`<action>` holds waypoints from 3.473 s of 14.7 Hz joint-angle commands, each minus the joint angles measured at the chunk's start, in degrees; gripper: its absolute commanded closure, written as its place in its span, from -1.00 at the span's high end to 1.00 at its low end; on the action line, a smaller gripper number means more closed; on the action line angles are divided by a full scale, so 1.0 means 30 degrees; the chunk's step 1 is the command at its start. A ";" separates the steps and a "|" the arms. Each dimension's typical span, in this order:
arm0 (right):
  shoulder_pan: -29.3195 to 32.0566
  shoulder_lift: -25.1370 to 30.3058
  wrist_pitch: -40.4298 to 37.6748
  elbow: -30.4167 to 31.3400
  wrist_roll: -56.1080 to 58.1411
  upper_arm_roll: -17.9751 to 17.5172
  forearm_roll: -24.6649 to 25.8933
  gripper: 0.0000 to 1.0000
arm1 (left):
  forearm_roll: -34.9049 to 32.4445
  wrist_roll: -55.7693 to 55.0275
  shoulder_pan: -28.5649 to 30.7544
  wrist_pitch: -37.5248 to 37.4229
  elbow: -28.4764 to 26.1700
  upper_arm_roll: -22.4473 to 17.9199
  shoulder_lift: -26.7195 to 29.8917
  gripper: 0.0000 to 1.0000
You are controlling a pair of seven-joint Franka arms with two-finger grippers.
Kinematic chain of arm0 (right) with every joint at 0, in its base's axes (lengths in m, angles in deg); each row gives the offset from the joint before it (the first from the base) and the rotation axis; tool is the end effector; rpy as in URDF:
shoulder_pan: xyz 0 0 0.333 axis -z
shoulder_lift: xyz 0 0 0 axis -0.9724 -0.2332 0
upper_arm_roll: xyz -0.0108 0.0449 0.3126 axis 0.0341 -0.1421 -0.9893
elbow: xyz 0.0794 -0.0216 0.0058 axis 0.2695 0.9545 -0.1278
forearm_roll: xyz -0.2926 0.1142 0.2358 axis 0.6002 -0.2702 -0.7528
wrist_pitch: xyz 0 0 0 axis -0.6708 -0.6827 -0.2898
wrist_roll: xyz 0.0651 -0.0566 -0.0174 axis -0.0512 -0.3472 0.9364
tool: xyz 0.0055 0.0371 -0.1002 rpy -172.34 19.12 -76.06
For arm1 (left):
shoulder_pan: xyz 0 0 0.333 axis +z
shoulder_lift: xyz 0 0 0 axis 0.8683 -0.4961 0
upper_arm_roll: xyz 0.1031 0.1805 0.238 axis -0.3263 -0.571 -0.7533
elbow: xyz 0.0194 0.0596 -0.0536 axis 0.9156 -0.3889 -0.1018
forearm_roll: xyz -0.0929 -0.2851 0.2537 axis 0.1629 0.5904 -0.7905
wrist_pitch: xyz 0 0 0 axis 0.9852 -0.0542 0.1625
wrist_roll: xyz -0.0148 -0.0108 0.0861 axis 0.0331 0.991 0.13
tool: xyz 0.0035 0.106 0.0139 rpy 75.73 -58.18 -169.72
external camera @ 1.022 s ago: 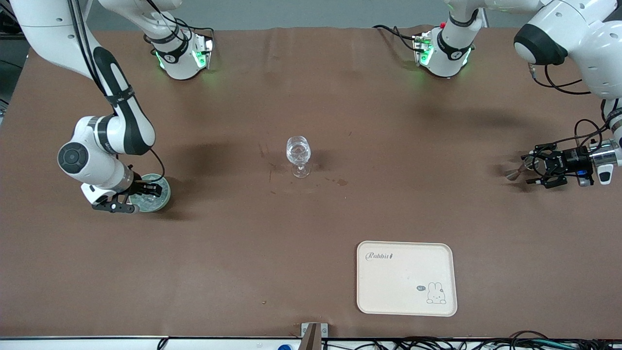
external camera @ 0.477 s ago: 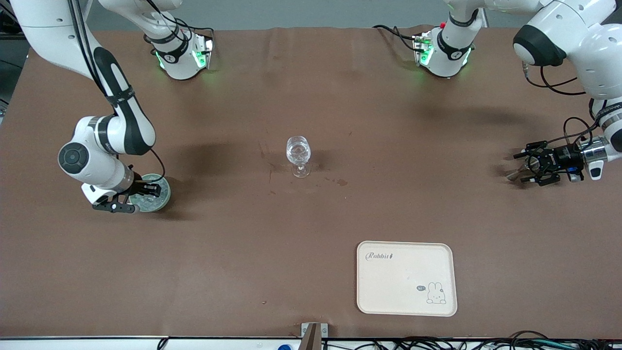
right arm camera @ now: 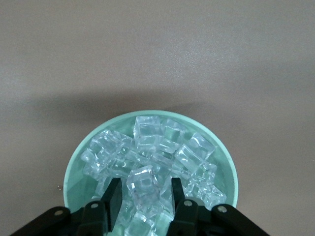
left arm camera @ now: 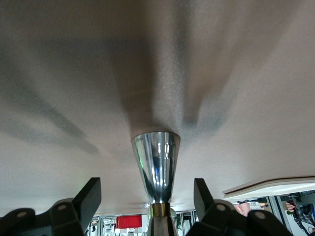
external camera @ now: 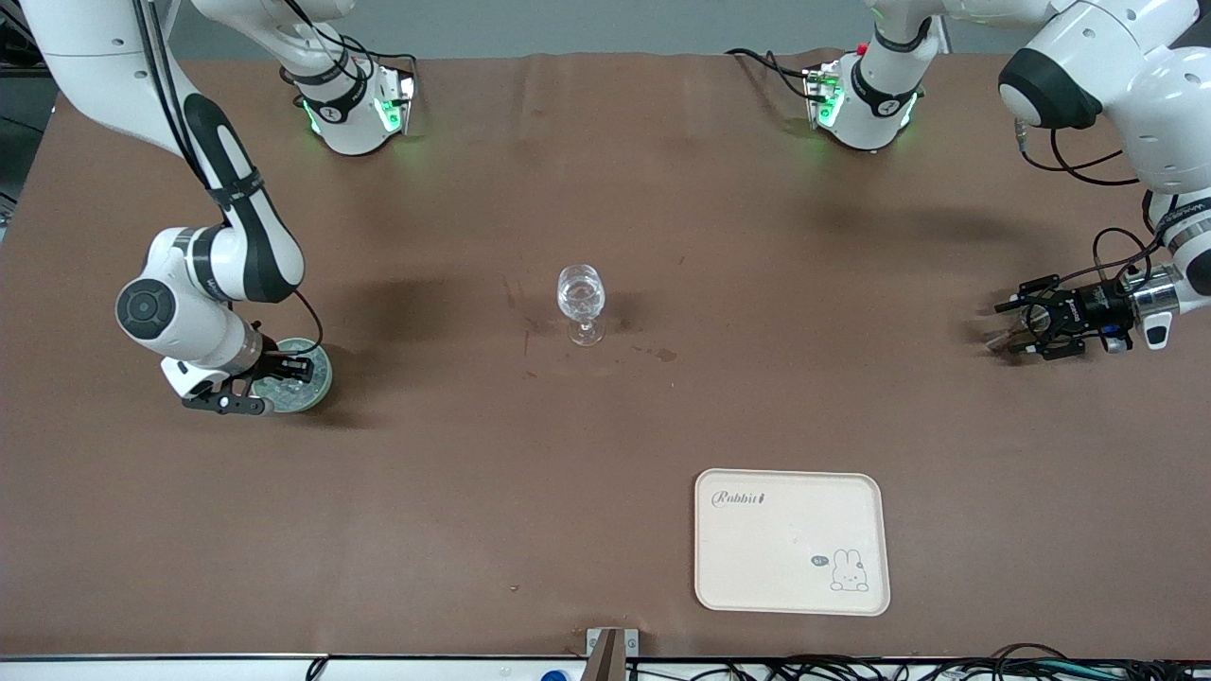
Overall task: Pour wine and add ice with both arms
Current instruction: 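Grasp the jigger with the left gripper while the right gripper grasps ice, then lift the ice cube with the right gripper while the left gripper lifts the jigger, then carry the jigger with the left gripper to above the wine glass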
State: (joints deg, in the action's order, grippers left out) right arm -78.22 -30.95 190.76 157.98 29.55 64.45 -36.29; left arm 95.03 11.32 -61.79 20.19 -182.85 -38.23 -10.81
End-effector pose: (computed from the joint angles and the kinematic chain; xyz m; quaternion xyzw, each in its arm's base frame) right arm 0.5713 -0.0173 0.2195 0.9982 -0.0504 -0.0281 0.0179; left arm 0.4723 0.3014 0.1317 0.6376 0.6214 -0.2869 0.3536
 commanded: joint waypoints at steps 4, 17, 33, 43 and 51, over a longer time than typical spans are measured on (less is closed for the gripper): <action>0.0014 0.0163 0.0274 0.0327 0.0170 -0.0062 -0.0194 -0.27 | 0.1306 -0.0793 0.0364 -0.0689 -0.0055 -0.0285 0.0142 0.58; 0.0014 0.0368 -0.1299 -0.0810 -0.0064 -0.0150 -0.0252 -0.90 | 0.1543 -0.2172 0.0394 -0.1365 -0.0055 -0.0285 0.0172 0.18; 0.0804 0.4962 -1.4163 -1.0687 0.0229 0.0055 -0.0662 -0.92 | 0.0578 -0.4044 0.0102 -0.4584 -0.0055 -0.0286 0.3037 -0.99; 0.0923 0.7136 -1.8183 -1.2387 0.0258 0.0260 -0.0369 -0.93 | -0.0566 -0.9256 0.0131 -0.6258 -0.0055 0.4485 0.8810 -0.99; 0.0805 0.7136 -1.8213 -1.2388 0.0199 0.0172 -0.0399 -0.92 | -0.1822 -1.1654 0.0102 -0.3774 0.0003 1.0751 1.1536 -0.98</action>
State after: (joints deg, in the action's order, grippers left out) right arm -75.95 -9.90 136.30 120.63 29.64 65.24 -37.97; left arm 91.94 -19.96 -61.79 6.22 -181.86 -9.83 20.73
